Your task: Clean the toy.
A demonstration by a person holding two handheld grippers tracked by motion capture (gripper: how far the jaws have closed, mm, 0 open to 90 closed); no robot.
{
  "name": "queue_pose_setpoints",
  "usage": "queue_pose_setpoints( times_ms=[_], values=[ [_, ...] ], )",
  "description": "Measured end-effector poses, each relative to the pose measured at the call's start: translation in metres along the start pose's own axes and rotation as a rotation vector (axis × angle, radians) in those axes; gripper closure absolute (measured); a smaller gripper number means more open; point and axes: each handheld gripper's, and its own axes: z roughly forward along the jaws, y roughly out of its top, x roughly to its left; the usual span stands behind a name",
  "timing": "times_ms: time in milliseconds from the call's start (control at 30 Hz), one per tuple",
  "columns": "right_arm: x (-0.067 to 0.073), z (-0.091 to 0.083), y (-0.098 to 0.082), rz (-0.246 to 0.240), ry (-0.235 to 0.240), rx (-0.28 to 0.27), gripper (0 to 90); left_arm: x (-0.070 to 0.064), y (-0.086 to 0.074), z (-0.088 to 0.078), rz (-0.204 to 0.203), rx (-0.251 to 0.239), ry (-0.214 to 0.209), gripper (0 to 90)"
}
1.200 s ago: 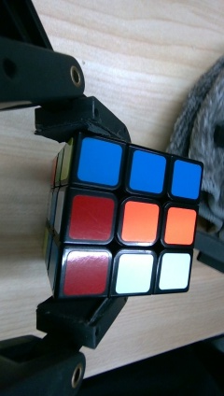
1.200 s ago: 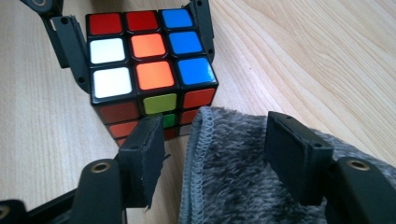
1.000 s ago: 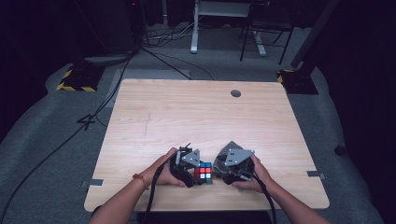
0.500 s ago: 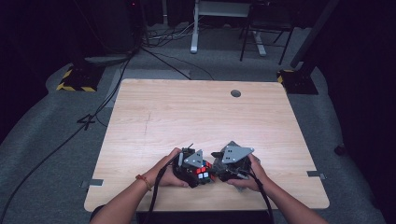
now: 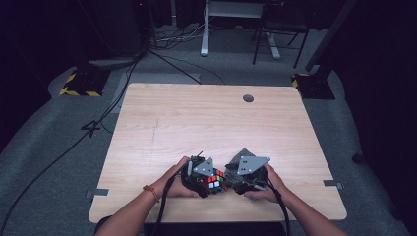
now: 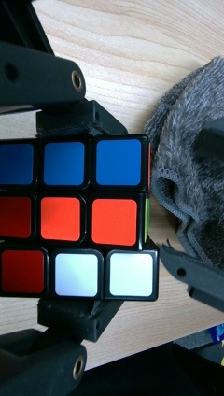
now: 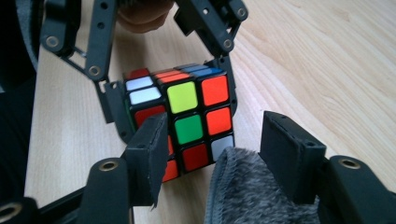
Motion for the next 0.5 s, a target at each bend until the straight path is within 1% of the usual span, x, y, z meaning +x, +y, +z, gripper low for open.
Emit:
queue_pose_setpoints(
  times_ms=[100,300,333,367,400,500],
  values=[
    [0.0,0.002,0.003,0.006,-0.006,-0.017,43.8,-0.001,0.001,0.0,0.006,0.004,-0.008,32.3],
    [0.008,0.006,0.012,-0.025,-0.03,-0.03,43.5,-0.001,0.0,0.001,0.003,0.032,-0.009,29.6],
    [0.009,0.007,0.013,-0.027,-0.037,-0.033,42.5,-0.001,-0.001,0.001,0.006,0.034,-0.003,29.5],
    [0.01,0.009,0.015,-0.029,-0.055,-0.033,42.0,-0.001,0.0,0.0,0.012,0.033,0.001,29.6],
    [0.012,0.01,0.016,-0.033,-0.067,-0.034,41.9,-0.001,-0.001,-0.001,0.006,0.033,0.006,30.0],
    [0.015,0.014,0.019,-0.031,-0.08,-0.049,39.5,-0.002,-0.002,-0.003,0.012,0.044,0.002,30.8]
  ],
)
